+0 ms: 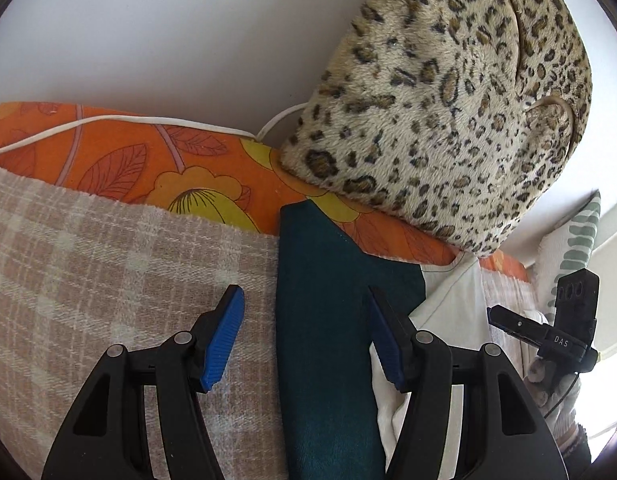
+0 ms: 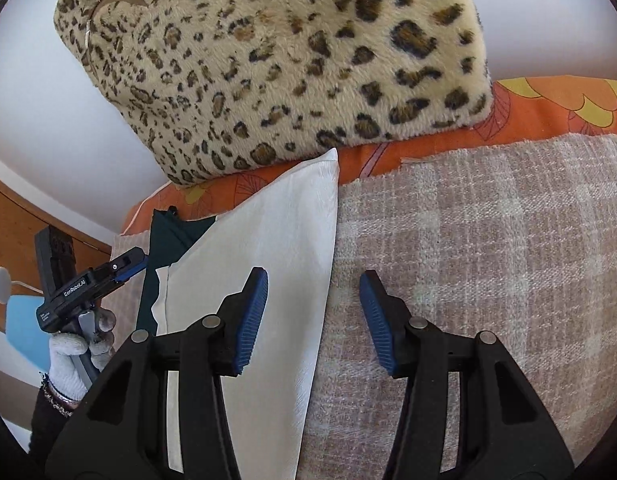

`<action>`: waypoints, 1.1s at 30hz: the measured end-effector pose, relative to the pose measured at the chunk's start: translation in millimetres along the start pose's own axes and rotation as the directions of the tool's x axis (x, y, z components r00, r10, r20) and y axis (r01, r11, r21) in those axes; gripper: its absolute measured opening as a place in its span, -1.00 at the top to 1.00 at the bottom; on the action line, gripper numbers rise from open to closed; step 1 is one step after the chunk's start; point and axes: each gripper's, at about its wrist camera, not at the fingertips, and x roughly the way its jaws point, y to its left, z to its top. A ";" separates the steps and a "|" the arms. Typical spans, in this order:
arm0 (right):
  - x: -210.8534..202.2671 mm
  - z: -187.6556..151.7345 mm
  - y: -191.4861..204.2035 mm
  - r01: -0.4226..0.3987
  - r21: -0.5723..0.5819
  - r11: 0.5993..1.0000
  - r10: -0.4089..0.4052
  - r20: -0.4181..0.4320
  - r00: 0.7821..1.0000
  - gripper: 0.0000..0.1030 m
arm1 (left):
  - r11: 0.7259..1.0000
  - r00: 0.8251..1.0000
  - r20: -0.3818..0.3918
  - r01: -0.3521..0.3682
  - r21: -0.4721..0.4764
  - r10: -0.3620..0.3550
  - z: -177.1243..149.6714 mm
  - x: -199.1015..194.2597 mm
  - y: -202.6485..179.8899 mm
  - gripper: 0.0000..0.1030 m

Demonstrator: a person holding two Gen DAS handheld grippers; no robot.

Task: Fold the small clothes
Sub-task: 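Close both grippers on the collar end of the strip, then lift the collar end with both grippers and fold it over the hem fold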

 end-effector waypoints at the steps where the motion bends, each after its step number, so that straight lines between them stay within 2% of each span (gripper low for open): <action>1: 2.2 3.4 0.6 -0.002 -0.004 1.000 0.002 0.000 1.000 -0.01 | 1.000 1.000 0.002 0.005 0.002 -0.005 1.8 1.9 -0.1 -0.18; 5: 8.8 17.0 -3.5 -0.018 0.013 1.000 0.018 0.012 1.000 0.00 | 0.999 0.999 0.010 0.037 -0.011 -0.037 8.7 7.7 0.7 -0.17; 8: 12.8 25.6 -9.4 -0.038 0.030 0.999 0.037 0.027 0.999 -0.01 | 0.999 1.000 0.019 0.022 0.026 -0.022 12.0 11.6 -3.8 -0.12; 11: 18.4 32.3 -11.5 -0.042 0.022 0.999 0.041 0.034 0.999 -0.01 | 0.999 1.000 0.010 0.024 0.039 -0.024 14.9 16.3 -7.1 0.14; 14: 23.2 36.7 -7.8 -0.027 -0.006 1.000 0.027 0.033 0.999 0.00 | 0.998 1.000 0.013 0.026 0.062 -0.027 15.7 18.8 -10.9 0.27; 15: 24.6 37.4 -5.9 -0.017 -0.019 1.000 0.018 0.032 0.999 0.09 | 0.997 0.999 0.010 0.033 0.067 -0.034 15.7 21.3 -12.9 0.35; 16: 26.8 37.9 -4.0 -0.009 -0.029 1.000 0.010 0.028 1.000 0.34 | 0.997 1.000 0.013 0.028 0.070 -0.029 15.4 22.5 -14.3 0.37; 18: 34.2 38.3 -1.0 0.013 -0.037 0.999 -0.013 0.016 1.000 0.63 | 0.997 0.999 0.028 0.024 0.080 -0.026 14.2 23.2 -17.4 0.49; 19: 35.7 38.3 -0.7 0.018 -0.038 0.999 -0.018 0.018 1.000 0.73 | 0.996 0.999 0.031 0.035 0.084 -0.038 13.8 23.2 -18.3 0.55; 21: 38.2 38.7 -0.1 0.020 -0.039 0.999 -0.019 0.020 1.000 0.81 | 0.995 0.998 0.038 0.049 0.090 -0.053 13.8 22.2 -20.0 0.77; 25: 38.2 40.3 3.8 0.023 -0.054 0.998 -0.021 0.028 0.999 0.88 | 0.992 0.995 0.075 0.056 0.115 -0.065 14.4 15.0 -25.2 0.86; 33: 16.5 49.4 27.3 0.000 -0.095 0.995 0.005 0.057 0.998 0.90 | 0.990 0.991 0.089 0.094 0.107 -0.103 17.2 -1.2 -23.8 0.95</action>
